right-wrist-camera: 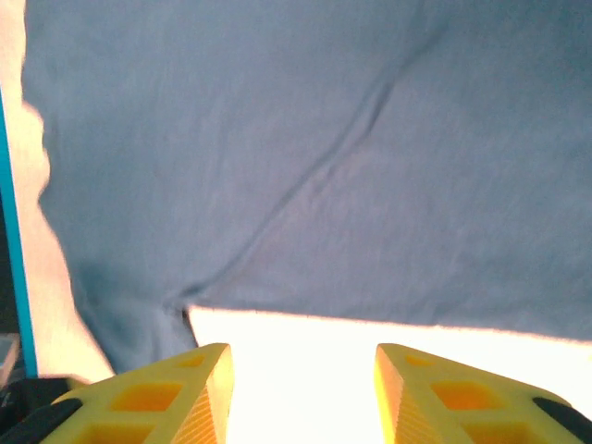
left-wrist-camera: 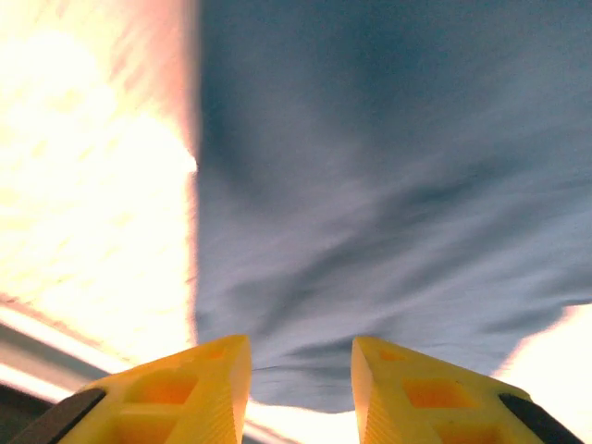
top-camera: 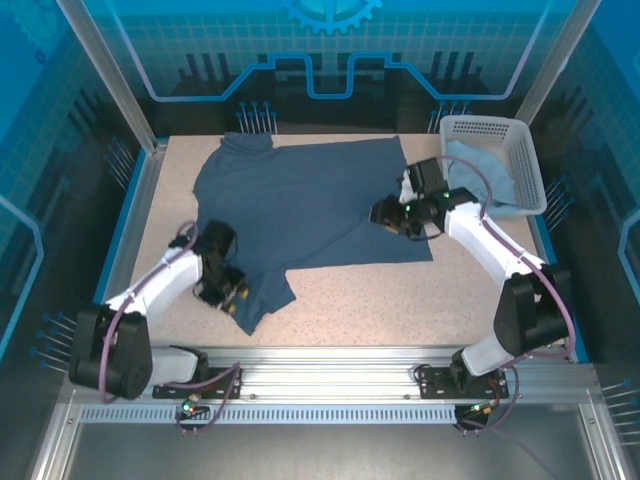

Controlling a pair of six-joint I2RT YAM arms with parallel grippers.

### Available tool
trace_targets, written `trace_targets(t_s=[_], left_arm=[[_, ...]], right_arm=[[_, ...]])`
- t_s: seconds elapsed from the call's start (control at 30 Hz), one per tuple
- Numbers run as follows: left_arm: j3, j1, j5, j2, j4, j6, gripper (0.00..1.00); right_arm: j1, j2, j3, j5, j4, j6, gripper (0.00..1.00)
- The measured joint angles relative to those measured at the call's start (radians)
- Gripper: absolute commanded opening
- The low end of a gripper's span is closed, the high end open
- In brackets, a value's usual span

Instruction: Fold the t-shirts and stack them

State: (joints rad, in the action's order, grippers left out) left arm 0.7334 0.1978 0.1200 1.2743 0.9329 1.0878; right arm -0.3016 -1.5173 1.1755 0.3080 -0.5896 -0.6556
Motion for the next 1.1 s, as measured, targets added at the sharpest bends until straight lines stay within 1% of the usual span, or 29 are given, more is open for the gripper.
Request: trace_targets(t_s=[0.07,0.17,0.23,0.4,0.63,0.73,1.0,1.1], left_arm=[[-0.081,0.038,0.018,-0.059,0.016,0.056,0.35],[-0.142,0.051,0.037,-0.108,0.003,0.113,0.35],[-0.166,0.059,0.054,-0.109,-0.016,0.143,0.35],[-0.169,0.1,0.058,-0.102,-0.053,0.185,0.37],[-0.21,0.141,0.061,-0.086,-0.126,0.234,0.35],[-0.22,0.146,0.062,-0.058,-0.148,0.251,0.28],[-0.212,0.159,0.034,-0.058,-0.125,0.278,0.0],[-0.204,0.166,0.014,-0.058,-0.115,0.272,0.0]], right_arm=[[-0.014,0.035,-0.08,0.069,-0.004,0.026,0.45],[-0.032,0.092,-0.171,0.131,-0.007,0.058,0.45],[-0.041,0.142,-0.216,0.156,-0.02,0.072,0.45],[-0.045,0.219,-0.257,0.172,-0.038,0.095,0.44],[-0.045,0.229,-0.269,0.17,-0.049,0.108,0.43],[-0.045,0.233,-0.279,0.163,-0.055,0.108,0.42],[-0.045,0.291,-0.354,0.119,-0.062,0.107,0.4],[-0.045,0.304,-0.359,0.084,-0.069,0.107,0.39]])
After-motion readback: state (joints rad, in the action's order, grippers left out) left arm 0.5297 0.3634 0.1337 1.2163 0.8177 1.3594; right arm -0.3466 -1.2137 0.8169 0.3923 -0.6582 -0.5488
